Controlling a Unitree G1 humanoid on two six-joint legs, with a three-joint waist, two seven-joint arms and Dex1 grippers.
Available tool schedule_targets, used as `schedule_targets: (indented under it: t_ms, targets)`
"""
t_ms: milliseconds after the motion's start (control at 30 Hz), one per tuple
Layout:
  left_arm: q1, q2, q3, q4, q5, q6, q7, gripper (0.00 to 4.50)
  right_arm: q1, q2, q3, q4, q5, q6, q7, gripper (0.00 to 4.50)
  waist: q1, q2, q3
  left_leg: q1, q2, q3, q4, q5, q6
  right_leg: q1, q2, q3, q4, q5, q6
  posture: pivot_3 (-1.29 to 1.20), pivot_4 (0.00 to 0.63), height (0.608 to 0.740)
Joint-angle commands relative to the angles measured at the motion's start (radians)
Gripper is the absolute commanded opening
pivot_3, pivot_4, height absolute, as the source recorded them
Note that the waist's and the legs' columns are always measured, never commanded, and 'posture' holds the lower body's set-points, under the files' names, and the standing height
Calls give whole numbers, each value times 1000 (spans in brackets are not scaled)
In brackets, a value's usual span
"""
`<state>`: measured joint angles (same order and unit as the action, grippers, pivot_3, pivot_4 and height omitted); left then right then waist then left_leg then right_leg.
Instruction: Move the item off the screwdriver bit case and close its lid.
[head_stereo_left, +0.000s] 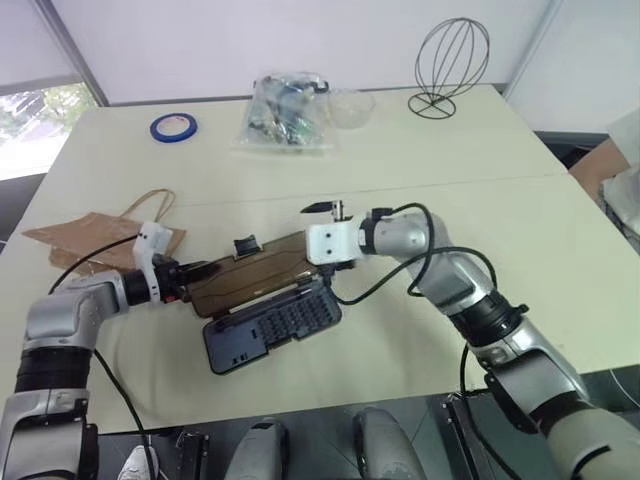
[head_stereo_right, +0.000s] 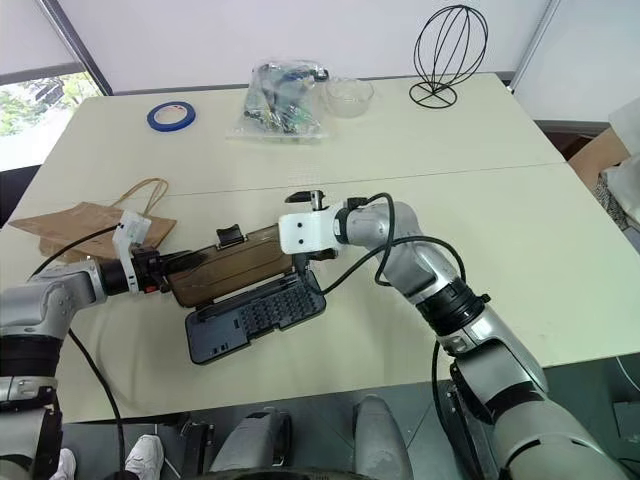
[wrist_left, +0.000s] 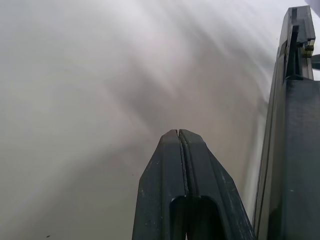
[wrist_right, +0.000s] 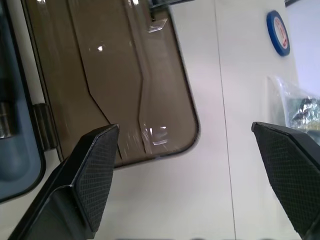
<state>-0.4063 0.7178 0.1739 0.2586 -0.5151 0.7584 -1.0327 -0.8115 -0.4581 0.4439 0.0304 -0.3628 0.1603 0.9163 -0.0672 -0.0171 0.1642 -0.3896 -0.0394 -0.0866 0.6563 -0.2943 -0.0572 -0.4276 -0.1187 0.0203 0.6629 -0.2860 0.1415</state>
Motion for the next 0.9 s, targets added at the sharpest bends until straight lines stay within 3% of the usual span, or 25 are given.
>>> schedule_targets:
  t_ms: [33,367,700,900]
  targets:
    - [-18,11,14,-55,-28,9,-12,0,-55,-48,-85,-49,46,56,46,4406,0,0,0,0,0,0,0,0,0,0,0,0,0,0,0,0,150,740]
    - [37,72,5,-228,-85,89,-70,0,-69,-180,-207,-69,104,194,83,4406,0,0,0,-1,0,0,1,-1,1,0,0,0,0,0,0,0,150,740]
    - [175,190,-19,-432,-121,107,-157,0,14,-183,-292,-228,194,430,45,4406,2,0,1,-1,1,1,1,-1,2,0,0,1,-1,0,0,0,150,740]
    - [208,196,-56,-476,-119,86,-167,0,49,-193,-313,-286,238,510,15,4406,21,0,1,-1,0,1,2,-3,5,0,0,1,-1,0,0,0,150,740]
